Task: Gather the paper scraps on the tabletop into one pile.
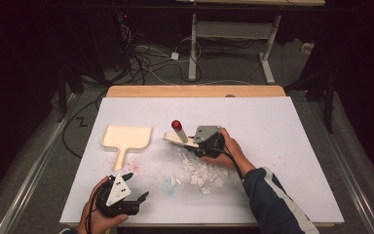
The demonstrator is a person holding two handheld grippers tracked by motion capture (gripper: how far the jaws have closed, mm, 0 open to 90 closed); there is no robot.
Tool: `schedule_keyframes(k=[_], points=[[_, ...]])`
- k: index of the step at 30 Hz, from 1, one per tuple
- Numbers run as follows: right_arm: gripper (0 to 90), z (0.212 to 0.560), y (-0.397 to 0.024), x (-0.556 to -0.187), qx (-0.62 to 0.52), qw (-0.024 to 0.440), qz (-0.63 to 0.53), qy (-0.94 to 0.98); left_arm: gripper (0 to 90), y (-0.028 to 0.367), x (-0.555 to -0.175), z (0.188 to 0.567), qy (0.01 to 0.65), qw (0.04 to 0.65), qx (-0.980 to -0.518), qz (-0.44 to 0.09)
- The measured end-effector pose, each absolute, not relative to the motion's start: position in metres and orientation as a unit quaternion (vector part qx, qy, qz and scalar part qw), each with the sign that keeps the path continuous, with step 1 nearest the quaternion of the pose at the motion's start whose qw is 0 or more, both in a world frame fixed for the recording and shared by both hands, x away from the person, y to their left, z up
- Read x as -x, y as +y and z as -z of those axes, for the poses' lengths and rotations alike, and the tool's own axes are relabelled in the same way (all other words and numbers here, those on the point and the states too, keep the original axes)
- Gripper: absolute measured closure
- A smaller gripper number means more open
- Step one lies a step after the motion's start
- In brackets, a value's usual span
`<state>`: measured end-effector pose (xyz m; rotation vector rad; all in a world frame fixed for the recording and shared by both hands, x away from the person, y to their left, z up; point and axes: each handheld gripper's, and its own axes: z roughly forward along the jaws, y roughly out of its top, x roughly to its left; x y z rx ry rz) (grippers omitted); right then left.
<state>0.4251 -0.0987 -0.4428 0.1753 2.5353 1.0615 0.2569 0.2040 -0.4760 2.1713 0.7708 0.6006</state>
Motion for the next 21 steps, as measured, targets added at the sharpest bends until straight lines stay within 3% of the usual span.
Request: schedule_keyframes(k=[11, 21], points=[[68.0, 0.435, -0.133, -0.386, 0.034, 0.139, -0.394, 0.908, 21.3, 0.2, -0.257, 0.478, 0.295, 0.367, -0.852, -0.227], [68.0, 0.406, -0.175, -0.363, -0.065, 0.211, -0.444, 0.868, 21.3, 0.196, -0.259, 0.478, 0.288, 0.365, -0.857, -0.224]])
